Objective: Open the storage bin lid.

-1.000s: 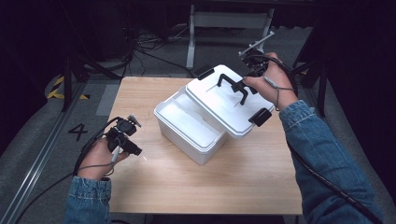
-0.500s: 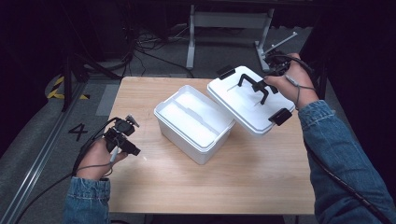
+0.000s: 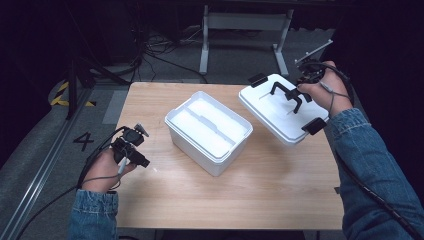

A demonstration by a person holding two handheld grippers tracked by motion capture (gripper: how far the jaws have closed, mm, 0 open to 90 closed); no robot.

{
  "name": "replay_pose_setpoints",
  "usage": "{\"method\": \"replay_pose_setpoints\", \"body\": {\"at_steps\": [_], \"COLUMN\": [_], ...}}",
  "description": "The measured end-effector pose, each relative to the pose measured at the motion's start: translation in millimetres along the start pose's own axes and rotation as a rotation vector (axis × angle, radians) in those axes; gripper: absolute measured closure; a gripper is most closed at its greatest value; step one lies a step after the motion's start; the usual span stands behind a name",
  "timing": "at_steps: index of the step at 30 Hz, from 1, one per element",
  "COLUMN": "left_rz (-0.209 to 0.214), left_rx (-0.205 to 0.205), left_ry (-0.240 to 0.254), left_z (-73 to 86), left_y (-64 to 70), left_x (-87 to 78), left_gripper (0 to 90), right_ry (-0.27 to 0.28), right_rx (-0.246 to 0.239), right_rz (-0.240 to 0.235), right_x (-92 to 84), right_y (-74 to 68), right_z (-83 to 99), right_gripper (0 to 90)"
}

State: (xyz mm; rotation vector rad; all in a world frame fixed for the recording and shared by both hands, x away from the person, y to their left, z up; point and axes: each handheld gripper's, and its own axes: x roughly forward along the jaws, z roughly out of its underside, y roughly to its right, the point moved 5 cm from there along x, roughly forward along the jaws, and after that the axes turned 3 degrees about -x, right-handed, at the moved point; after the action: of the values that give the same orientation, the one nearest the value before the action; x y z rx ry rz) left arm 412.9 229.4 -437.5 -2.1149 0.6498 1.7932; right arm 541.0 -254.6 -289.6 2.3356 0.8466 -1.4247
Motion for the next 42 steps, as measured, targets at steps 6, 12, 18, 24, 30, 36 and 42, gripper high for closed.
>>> {"method": "replay_pose_setpoints", "body": {"at_steps": [6,12,18,24,30,36,42], "left_rz": [0.006,0.018,0.022,0.019,0.022,0.012,0.017], "left_rx": [-0.006,-0.031,-0.035,-0.035,-0.032,-0.028,-0.028], "left_ry": [-0.002,-0.011,-0.016,-0.016,-0.015,-0.017,-0.021], "left_z": [0.4,3.2,3.7,4.1,4.1,4.2,4.2], "left_y": [-4.3,-10.0,-11.8,-12.6,-13.1,-14.0,-13.7], "left_x": [5.1,9.5,10.3,10.7,11.7,11.5,12.1], "left_gripper": [43.8,44.1,44.2,44.2,44.2,44.1,44.1], "right_ry": [-0.007,-0.031,-0.047,-0.041,-0.043,-0.033,-0.037], "right_rx": [0.006,0.016,0.028,0.043,0.052,0.071,0.088], "right_rz": [0.005,0.012,0.01,0.003,0.002,0.0,0.004], "right_x": [9.2,22.8,37.3,51.4,67.7,81.4,93.7], "right_y": [10.2,15.2,19.3,23.0,27.6,34.5,39.8], "right_z": [7.0,14.6,20.9,27.2,35.7,44.0,53.0], "right_gripper": [85.2,85.2,85.2,85.2,85.2,85.2,85.1]}}
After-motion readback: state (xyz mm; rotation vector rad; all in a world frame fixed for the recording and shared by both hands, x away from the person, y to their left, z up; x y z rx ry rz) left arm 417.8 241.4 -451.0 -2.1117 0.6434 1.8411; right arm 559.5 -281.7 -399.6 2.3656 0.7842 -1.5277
